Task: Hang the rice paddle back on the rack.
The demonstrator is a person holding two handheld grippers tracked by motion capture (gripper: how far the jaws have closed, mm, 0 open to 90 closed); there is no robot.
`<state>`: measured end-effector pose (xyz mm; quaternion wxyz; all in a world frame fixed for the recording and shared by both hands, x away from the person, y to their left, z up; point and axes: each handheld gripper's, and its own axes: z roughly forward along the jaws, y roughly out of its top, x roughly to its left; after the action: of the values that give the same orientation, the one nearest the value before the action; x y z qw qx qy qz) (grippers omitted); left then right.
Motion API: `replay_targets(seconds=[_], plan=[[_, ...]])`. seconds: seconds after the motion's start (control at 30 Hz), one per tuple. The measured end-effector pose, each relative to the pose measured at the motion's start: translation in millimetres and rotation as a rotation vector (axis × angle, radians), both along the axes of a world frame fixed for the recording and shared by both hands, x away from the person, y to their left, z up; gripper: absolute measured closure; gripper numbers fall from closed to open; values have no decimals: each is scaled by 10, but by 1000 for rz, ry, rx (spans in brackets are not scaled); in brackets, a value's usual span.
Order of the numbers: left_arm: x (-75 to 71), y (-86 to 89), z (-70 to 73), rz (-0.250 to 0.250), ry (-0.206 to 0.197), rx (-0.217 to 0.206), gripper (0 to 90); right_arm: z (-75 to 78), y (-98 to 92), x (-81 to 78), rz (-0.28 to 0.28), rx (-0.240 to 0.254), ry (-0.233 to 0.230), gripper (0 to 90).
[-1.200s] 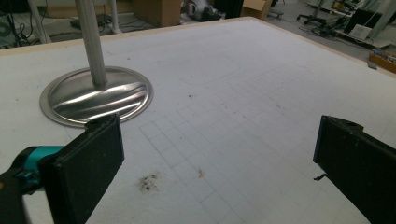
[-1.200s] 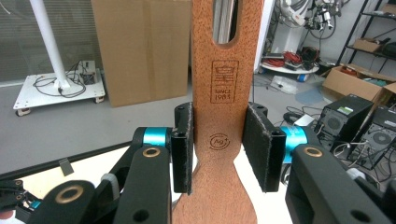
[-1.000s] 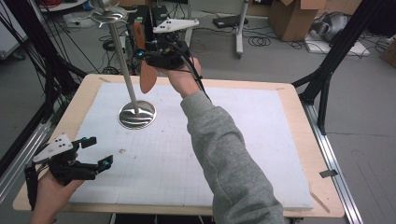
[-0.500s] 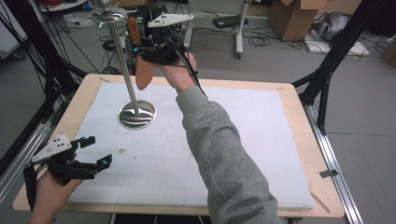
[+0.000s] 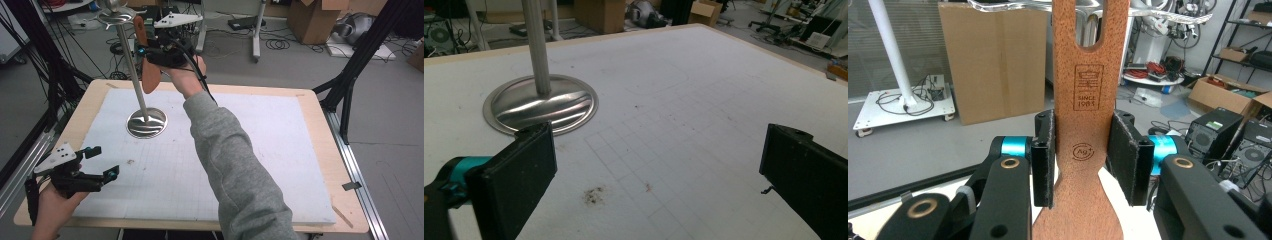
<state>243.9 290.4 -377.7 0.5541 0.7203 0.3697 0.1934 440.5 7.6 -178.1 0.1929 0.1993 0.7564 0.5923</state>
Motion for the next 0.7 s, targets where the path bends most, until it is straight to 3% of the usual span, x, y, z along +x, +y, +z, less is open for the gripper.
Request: replay_targets(seconds=[0.7], plan=[[10,12,-12,2,3,-2,22,-46,105,72,-1,-15,19,649]])
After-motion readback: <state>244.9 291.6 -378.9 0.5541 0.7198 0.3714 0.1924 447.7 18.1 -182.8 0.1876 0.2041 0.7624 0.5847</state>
